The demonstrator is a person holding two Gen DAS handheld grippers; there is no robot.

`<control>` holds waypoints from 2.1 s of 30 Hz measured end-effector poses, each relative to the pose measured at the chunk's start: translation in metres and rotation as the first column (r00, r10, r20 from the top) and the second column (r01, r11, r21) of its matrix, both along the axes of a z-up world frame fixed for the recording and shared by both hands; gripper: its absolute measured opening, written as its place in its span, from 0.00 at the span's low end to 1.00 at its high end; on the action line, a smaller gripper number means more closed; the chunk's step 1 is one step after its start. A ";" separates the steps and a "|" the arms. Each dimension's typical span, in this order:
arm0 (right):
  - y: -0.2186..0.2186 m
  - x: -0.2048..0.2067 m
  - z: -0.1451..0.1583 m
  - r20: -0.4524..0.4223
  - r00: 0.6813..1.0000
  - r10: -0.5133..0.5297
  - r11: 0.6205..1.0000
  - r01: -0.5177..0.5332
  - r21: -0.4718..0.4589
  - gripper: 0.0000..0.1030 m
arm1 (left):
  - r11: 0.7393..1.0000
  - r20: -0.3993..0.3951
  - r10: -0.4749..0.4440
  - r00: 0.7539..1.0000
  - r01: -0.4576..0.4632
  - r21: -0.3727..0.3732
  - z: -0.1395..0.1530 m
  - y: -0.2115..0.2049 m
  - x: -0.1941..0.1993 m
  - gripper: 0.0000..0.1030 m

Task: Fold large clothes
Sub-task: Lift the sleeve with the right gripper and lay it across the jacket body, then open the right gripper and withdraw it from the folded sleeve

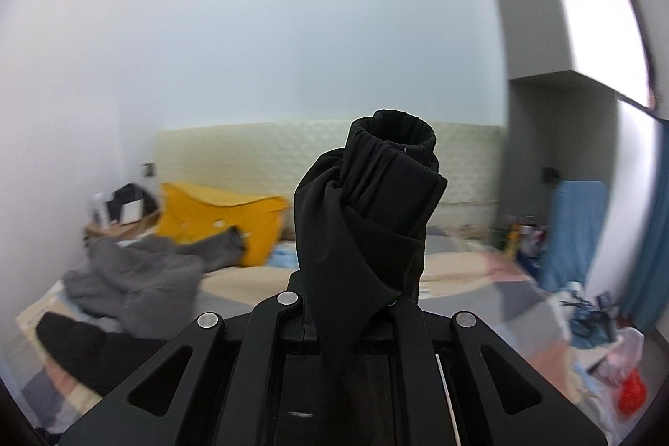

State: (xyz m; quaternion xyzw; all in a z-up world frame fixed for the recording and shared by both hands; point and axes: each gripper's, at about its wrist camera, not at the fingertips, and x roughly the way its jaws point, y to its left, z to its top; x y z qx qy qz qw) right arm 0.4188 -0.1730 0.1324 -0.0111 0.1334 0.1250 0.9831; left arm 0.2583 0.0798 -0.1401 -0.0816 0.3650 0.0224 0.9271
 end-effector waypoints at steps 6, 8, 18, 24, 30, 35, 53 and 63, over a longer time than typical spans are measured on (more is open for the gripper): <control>0.098 0.011 -0.054 -0.076 0.986 0.146 0.986 -0.151 -0.069 0.09 | 0.999 0.043 0.009 0.999 -0.007 -0.050 0.006 0.024 -0.009 1.00; 0.132 0.007 -0.080 -0.101 0.975 0.195 0.975 -0.205 -0.092 0.09 | 0.994 0.055 0.022 0.998 -0.017 -0.103 0.009 0.037 -0.009 1.00; 0.252 0.001 -0.227 -0.341 0.880 0.329 0.921 -0.380 -0.092 0.09 | 0.992 0.129 0.091 0.987 -0.078 -0.103 0.018 0.068 -0.018 1.00; 0.278 0.004 -0.312 -0.493 0.815 0.304 0.895 -0.422 -0.144 0.09 | 0.981 0.082 0.138 0.987 -0.125 -0.147 0.007 0.091 -0.014 1.00; 0.274 0.006 -0.308 -0.508 0.804 0.311 0.896 -0.426 -0.125 0.35 | 0.979 0.070 0.140 0.988 -0.127 -0.160 0.000 0.093 -0.014 1.00; 0.258 -0.008 -0.275 -0.466 0.804 0.369 0.869 -0.477 -0.134 0.65 | 0.980 0.071 0.127 0.989 -0.115 -0.161 -0.001 0.089 -0.012 1.00; 0.020 -0.030 -0.251 -0.306 0.951 0.054 0.998 -0.057 -0.002 0.89 | 0.997 0.066 0.014 0.998 -0.009 -0.074 0.000 0.029 -0.011 1.00; -0.056 -0.032 -0.328 -0.398 0.908 -0.128 0.991 0.100 -0.090 0.89 | 1.000 0.054 -0.011 0.998 0.012 -0.016 -0.003 0.003 -0.006 1.00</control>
